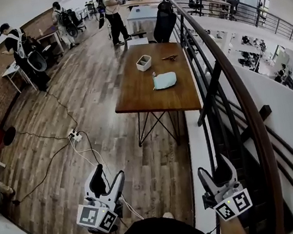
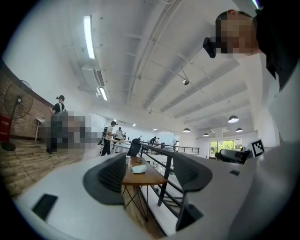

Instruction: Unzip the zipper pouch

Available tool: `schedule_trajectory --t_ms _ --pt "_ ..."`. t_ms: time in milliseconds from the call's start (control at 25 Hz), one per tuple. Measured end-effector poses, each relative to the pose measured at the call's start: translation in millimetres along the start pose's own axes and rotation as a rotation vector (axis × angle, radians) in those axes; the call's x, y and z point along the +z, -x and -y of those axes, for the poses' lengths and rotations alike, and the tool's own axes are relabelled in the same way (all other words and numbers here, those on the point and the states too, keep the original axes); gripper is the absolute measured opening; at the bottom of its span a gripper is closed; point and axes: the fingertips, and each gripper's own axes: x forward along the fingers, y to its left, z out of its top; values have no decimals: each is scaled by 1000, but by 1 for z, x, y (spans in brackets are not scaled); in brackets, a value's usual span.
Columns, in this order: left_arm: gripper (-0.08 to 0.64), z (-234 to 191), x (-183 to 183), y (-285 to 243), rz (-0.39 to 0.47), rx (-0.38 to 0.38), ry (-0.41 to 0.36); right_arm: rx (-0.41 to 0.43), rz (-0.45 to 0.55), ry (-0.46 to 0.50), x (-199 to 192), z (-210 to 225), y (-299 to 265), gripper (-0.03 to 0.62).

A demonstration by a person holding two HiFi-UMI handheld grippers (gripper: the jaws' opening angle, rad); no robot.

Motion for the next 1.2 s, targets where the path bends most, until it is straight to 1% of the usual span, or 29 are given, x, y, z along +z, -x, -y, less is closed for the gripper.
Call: schedule_trajectory --t_ms 200,360,480,600,840,1000,1200 --pt "305 18 -8 -10 -14 17 7 23 -7 -7 2 24 1 317" --pt "305 11 -7 -18 -15 36 -7 23 -3 -7 2 34 -10 301" --pt "305 2 -10 -31 -18 34 -20 25 -5 -3 0 41 -23 290" --pt "305 -13 -13 -54 -14 17 -30 10 -6 28 -2 51 -43 287" --pt "305 -57 -13 -108 9 -17 -8 -19 -28 78 -9 65 -102 284" --pt "305 -85 -5 -142 23 -40 -29 -28 -35 95 -11 70 -146 273" --pt "304 -121 -2 -170 22 -70 -10 -46 -35 104 -15 69 -189 267"
